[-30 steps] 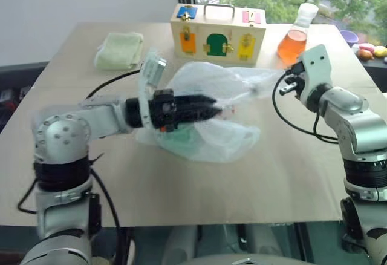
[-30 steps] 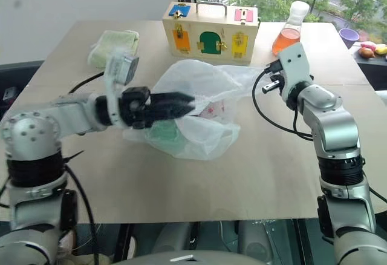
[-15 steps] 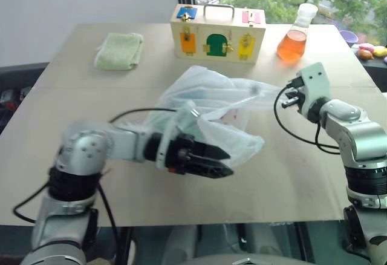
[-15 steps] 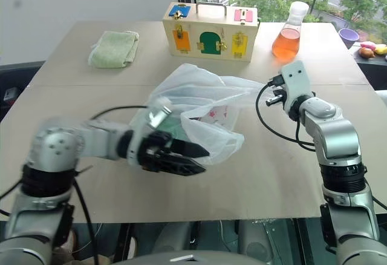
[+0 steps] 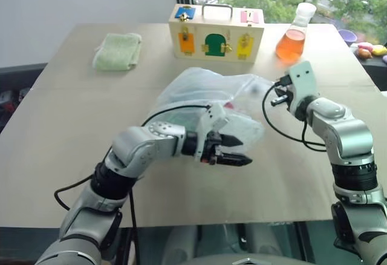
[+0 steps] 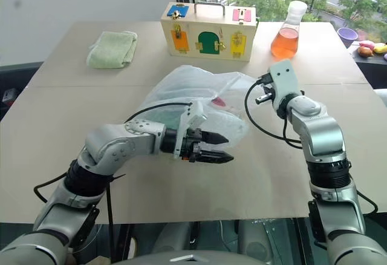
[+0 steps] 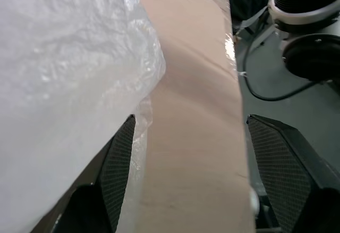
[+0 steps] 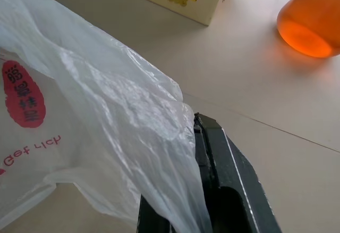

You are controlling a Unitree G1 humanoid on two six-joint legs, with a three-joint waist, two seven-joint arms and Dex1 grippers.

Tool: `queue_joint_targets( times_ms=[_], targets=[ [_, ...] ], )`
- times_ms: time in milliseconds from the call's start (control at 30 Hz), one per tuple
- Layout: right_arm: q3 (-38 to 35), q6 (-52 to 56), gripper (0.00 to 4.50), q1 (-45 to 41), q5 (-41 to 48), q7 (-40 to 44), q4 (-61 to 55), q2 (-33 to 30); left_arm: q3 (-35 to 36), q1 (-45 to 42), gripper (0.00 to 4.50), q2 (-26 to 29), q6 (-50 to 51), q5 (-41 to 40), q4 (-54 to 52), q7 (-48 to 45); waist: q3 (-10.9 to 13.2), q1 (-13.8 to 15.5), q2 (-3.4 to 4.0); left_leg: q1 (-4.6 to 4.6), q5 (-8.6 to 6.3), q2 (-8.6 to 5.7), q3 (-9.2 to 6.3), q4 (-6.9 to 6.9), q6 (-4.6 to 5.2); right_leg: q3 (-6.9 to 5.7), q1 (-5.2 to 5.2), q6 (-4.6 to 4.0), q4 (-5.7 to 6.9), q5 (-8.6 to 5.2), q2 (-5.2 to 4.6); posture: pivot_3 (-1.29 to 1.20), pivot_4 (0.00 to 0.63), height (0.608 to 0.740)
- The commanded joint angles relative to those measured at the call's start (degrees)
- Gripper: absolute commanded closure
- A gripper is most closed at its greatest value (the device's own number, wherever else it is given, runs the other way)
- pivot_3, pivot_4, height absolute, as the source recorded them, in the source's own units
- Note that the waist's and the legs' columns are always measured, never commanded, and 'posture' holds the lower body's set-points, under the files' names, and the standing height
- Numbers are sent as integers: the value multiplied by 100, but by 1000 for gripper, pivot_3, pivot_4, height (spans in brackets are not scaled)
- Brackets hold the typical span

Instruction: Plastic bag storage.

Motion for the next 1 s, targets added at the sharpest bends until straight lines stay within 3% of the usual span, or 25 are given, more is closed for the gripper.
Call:
queue_joint_targets(
  times_ms=[33,233,400,500,600,733,767,800,867,933,1000],
  targets=[
    [23,-17,4500,-163,-55,-35,-177,32,-77,-151,1039,-174,-444,426,76,-121,0,0,0,0,0,0,0,0,0,0,0,0,0,0,0,0,150,740],
    [90,-85,4500,-279,-88,-65,-37,165,-481,-356,1039,-672,-997,1428,700,40,0,2,0,0,0,-1,0,1,0,-1,1,1,0,0,0,0,150,740],
    [75,-170,4500,-472,-133,-89,157,252,-772,-77,1039,-637,-2153,2501,1138,16,-1,-24,2,1,0,0,1,1,0,0,0,1,2,0,1,0,150,740],
    [64,-208,4500,-494,-163,-73,216,258,-657,57,1039,-764,-2362,2661,1307,2,-1,-16,3,2,0,1,0,0,0,0,0,0,2,0,1,0,150,740],
    [63,-251,4500,-488,-190,-70,255,281,-755,119,1733,-945,-2901,3105,1581,131,-1,13,3,0,0,-3,-1,1,1,-1,1,1,1,1,-2,0,150,740],
    [68,-274,4500,-480,-212,-72,245,319,-668,227,3568,-1144,-3416,3437,1882,218,-3,12,5,1,0,-2,-1,2,1,-2,1,1,3,1,-1,0,150,740],
    [66,-281,4500,-478,-218,-68,241,320,-498,266,4078,-1212,-3387,3284,1871,156,-4,1,8,1,0,-1,-1,2,1,-2,1,1,3,1,-1,0,150,740],
    [54,-281,4500,-485,-218,-60,231,314,-31,328,4454,-1373,-2942,2599,1696,17,-4,-11,8,1,0,-1,-1,1,1,-1,0,1,3,1,-1,0,150,740],
    [26,-279,4500,-501,-219,-39,218,292,732,424,4454,-1477,-2092,1316,1300,-379,-4,-33,8,0,0,-1,-1,2,1,-1,-1,1,4,1,-1,0,150,740],
    [-55,-281,4500,-525,-204,-13,221,245,1398,430,4454,-1198,-1073,111,996,-791,-4,-46,9,-1,0,2,-3,2,1,-3,-2,1,5,1,0,0,150,740],
    [-225,-277,4500,-582,-141,-6,250,214,1966,332,4454,-911,-439,-596,1037,-891,-3,-60,11,0,0,5,-4,2,1,-4,-2,1,8,1,2,0,150,740]
  ],
)
